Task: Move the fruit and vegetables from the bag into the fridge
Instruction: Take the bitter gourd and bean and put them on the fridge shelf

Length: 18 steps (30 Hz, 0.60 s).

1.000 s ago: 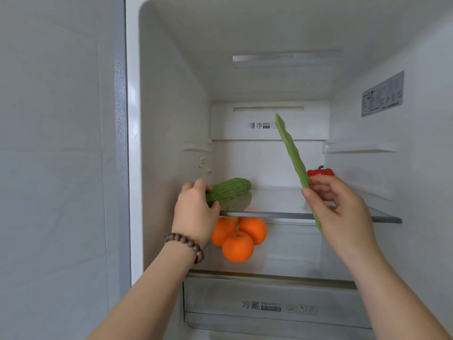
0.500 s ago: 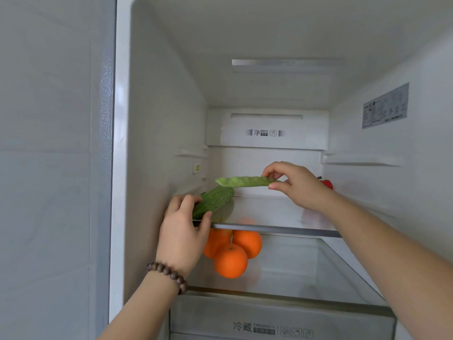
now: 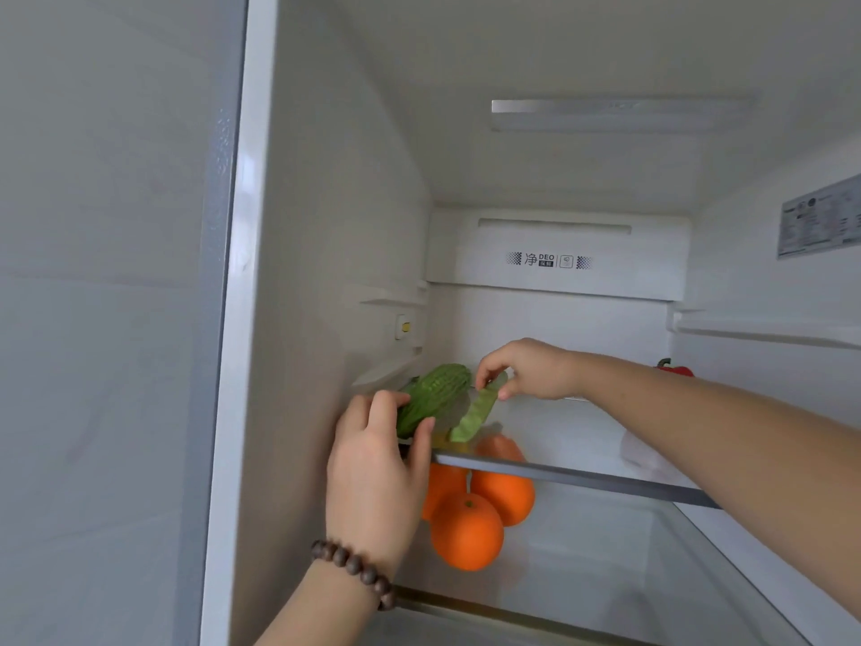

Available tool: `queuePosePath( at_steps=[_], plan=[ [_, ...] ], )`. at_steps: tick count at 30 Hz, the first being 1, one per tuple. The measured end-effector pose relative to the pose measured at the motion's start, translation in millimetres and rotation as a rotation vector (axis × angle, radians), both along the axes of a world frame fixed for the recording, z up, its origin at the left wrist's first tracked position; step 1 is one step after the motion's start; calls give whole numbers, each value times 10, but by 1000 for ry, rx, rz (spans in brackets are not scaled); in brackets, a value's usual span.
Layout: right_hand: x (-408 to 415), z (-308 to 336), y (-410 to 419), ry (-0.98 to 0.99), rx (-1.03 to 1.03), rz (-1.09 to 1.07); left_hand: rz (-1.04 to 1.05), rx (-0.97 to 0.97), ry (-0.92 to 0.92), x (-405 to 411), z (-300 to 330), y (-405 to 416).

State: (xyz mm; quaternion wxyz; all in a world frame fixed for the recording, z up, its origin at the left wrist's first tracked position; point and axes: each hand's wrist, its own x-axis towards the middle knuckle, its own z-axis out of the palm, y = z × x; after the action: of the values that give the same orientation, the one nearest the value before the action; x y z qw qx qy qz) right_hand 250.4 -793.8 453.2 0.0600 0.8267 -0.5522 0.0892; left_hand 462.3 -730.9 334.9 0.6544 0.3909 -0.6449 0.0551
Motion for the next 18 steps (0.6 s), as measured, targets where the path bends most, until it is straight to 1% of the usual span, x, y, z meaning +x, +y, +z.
queuePosePath(
  at_steps=[3,6,14,18],
  plan=[
    [36,-84,-93,32,9,6,6,-21,-24,9,-18,-13],
    [40,-141,-121,12,9,7,15,-26,-34,7,-22,-14],
    [41,-179,-36,-123,-4,-1,31,22,-22,-32,27,18],
    [95,-238,215,-255,-20,-53,34,49,-64,-22,27,34]
  ],
)
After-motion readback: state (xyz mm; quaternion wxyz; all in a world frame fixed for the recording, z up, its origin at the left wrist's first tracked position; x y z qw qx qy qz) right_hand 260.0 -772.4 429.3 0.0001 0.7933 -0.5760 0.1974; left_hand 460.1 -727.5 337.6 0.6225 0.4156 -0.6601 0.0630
